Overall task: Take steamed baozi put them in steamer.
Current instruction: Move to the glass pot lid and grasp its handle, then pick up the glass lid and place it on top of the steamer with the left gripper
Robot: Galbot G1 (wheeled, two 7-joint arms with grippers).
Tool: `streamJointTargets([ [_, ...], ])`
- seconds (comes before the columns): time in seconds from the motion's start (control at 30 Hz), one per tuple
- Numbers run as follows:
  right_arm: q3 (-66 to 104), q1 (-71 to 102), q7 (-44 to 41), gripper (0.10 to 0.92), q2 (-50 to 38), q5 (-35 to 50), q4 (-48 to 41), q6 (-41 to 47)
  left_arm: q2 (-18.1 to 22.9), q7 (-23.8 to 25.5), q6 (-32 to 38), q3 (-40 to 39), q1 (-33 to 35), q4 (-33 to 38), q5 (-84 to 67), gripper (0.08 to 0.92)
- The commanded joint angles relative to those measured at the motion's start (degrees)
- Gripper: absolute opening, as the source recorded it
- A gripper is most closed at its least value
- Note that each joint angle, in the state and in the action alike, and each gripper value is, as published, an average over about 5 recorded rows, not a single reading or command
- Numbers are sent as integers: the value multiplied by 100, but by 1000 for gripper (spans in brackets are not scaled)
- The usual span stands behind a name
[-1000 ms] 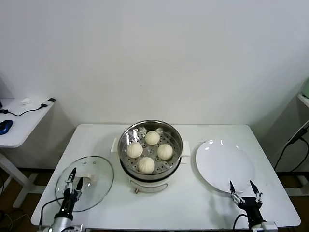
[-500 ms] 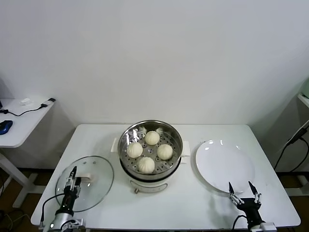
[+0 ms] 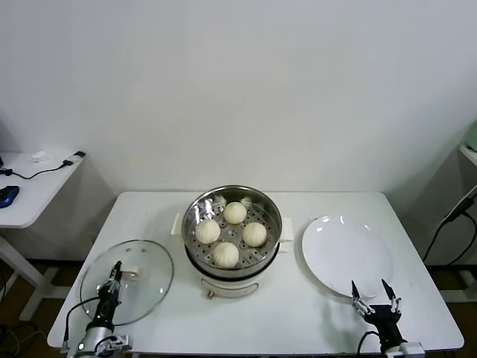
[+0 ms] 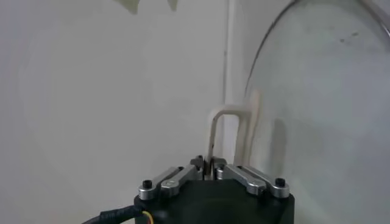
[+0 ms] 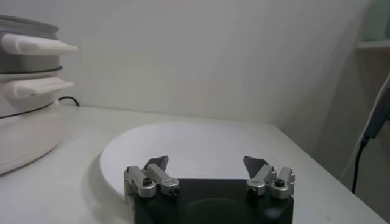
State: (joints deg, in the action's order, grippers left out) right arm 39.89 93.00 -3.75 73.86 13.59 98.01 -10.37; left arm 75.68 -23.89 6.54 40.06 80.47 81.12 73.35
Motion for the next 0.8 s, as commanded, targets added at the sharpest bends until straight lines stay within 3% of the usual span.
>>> streamJointTargets([
  [0.03, 12, 2, -8, 823, 8, 2, 20, 3, -22, 209, -107, 36, 230, 740, -551, 155],
  [0.17, 22, 0, -7, 823, -3, -3, 61, 20, -189, 374, -168, 190, 447, 1360, -912, 137],
  [0.33, 22, -8, 10, 823, -29, -8, 108, 64, -805, 996, -595, 399, 768, 2268, -1976, 137],
  [0.57, -35, -43, 34, 823, -42, -114, 140, 105, -1569, 2265, -2031, 668, 860, 3927, -3335, 137],
  [0.8, -110, -61, 49, 823, -38, -233, 233, 189, -2004, 2746, -2969, -61, 378, 4636, -2754, 137],
])
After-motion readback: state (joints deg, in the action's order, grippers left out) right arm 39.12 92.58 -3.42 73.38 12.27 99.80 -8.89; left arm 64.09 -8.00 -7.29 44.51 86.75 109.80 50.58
